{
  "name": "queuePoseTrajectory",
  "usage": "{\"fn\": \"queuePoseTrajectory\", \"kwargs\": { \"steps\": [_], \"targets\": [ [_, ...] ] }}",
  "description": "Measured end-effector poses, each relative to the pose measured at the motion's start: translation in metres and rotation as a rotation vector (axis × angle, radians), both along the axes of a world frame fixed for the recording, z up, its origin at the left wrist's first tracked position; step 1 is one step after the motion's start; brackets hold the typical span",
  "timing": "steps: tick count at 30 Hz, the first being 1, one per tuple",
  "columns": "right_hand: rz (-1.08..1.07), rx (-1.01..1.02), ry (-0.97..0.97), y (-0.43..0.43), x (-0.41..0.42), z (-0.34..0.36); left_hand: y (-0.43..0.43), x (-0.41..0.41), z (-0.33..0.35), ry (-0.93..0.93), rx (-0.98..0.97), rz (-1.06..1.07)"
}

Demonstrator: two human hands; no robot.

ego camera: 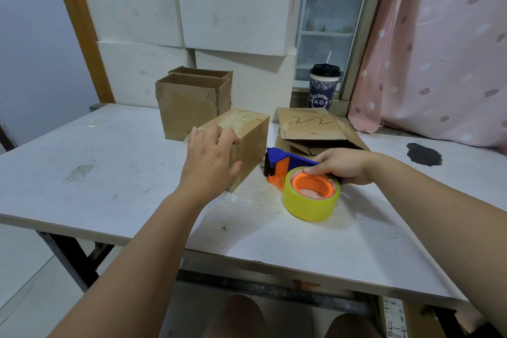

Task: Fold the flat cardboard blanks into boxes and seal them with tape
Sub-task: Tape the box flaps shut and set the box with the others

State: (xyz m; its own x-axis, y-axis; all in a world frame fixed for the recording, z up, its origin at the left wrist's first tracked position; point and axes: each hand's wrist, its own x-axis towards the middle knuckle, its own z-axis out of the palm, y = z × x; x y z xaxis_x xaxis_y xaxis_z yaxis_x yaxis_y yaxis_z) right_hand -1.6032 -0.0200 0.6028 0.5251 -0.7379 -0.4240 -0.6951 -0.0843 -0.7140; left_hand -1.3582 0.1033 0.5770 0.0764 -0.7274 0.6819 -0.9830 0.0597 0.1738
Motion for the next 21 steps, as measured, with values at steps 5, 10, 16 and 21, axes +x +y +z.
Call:
{"fn": "queuePoseTrajectory", "kwargs": {
  "steps": [5,10,16,21],
  "targets": [
    [0.040,-0.141,0.002,0.009,0.007,0.006,-0.001,0.000,0.000,0.014,0.004,-0.002],
    [-0.030,-0.747,-0.208,0.032,0.048,0.017,0.006,0.006,0.005,0.019,0.028,-0.064],
    [0.315,-1.078,-0.128,0.059,0.102,0.020,0.023,0.016,0.028,0.043,0.071,-0.199],
    [0.294,-1.023,-0.123,0.060,0.109,0.015,0.028,0.019,0.031,-0.009,0.065,-0.170]
  ]
}}
